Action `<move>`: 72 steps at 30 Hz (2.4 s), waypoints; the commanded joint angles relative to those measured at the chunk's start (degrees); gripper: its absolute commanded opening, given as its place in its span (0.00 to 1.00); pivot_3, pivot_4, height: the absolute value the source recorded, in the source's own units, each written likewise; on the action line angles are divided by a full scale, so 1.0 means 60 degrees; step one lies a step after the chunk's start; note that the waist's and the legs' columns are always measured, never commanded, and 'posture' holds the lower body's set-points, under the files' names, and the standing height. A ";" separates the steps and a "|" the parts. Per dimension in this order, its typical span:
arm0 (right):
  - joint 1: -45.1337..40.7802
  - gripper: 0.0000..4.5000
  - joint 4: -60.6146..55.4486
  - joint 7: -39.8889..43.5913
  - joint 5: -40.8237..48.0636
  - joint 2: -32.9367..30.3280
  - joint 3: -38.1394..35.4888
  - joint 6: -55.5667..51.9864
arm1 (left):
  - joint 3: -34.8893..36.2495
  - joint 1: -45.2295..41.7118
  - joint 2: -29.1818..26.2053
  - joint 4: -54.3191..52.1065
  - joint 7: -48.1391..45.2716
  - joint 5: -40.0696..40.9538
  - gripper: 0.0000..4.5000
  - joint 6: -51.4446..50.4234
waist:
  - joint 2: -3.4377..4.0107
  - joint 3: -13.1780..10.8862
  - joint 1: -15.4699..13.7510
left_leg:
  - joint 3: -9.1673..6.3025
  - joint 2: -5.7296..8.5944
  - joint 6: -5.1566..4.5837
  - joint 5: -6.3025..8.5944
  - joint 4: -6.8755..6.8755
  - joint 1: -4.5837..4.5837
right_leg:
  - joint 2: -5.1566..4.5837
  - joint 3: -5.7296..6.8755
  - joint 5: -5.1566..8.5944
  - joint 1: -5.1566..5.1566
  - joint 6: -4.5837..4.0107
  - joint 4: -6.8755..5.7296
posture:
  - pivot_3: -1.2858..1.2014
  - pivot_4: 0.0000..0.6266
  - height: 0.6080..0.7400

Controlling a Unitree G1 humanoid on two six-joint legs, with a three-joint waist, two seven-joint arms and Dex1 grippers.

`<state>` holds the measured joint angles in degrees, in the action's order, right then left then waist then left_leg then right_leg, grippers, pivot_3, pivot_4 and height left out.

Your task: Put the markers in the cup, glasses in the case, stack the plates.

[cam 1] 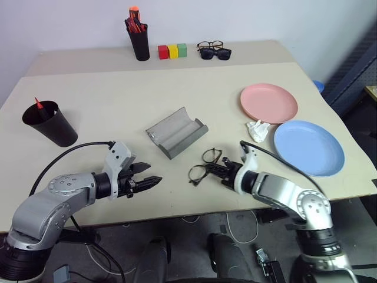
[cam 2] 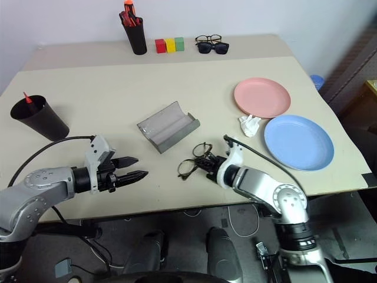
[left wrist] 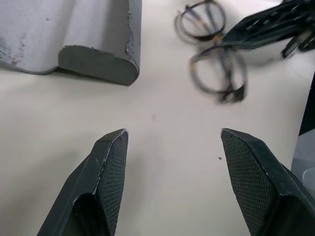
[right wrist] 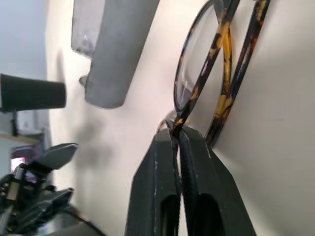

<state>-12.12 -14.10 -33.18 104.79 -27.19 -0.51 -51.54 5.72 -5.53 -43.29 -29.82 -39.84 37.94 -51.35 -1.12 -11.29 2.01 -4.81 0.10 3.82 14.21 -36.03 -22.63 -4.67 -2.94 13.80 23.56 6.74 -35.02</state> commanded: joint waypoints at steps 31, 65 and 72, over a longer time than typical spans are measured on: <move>-0.7694 0.01 0.5991 1.5464 -1.5080 -0.0330 0.3346 0.8041 | 0.0960 0.1591 0.0798 -0.1105 0.1144 -0.0093 0.68 0.0707 | 0.0012 -0.0012 0.0074 | 0.0016 -0.0002 0.0009 -0.0005 -0.0033 -0.0121 | 0.0005 0.0003 -0.0037 0.0146 0.0034 -0.0058 | 0.52 0.24 1.00; -0.9281 0.66 1.1849 1.5459 -1.9271 0.1633 0.3680 1.5072 | 0.1729 0.3011 0.1037 -0.2300 0.2220 0.0404 0.68 0.0583 | 0.0012 -0.0011 0.0216 | 0.0009 -0.0003 0.0050 -0.0029 -0.0025 0.0039 | 0.0016 -0.0004 -0.0017 0.0045 -0.0003 -0.0176 | 0.52 0.24 1.00; -0.9324 0.99 1.1967 1.5220 -1.9003 0.1687 0.3222 1.4457 | 0.1684 0.2852 0.1055 -0.2197 0.2276 0.0378 0.68 0.0669 | 0.0012 -0.0012 0.0328 | 0.0004 -0.0003 0.0050 -0.0030 -0.0024 0.0045 | 0.0016 -0.0004 -0.0017 0.0037 -0.0002 -0.0176 | 0.52 0.24 1.00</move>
<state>-65.82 58.27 58.81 -11.06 -17.33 21.51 37.01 14.59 12.29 -37.08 -41.17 -26.30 39.48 -48.25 -1.05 -11.36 3.98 -4.79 0.08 4.12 14.03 -36.18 -22.37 -4.57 -2.97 13.70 23.79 6.72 -36.08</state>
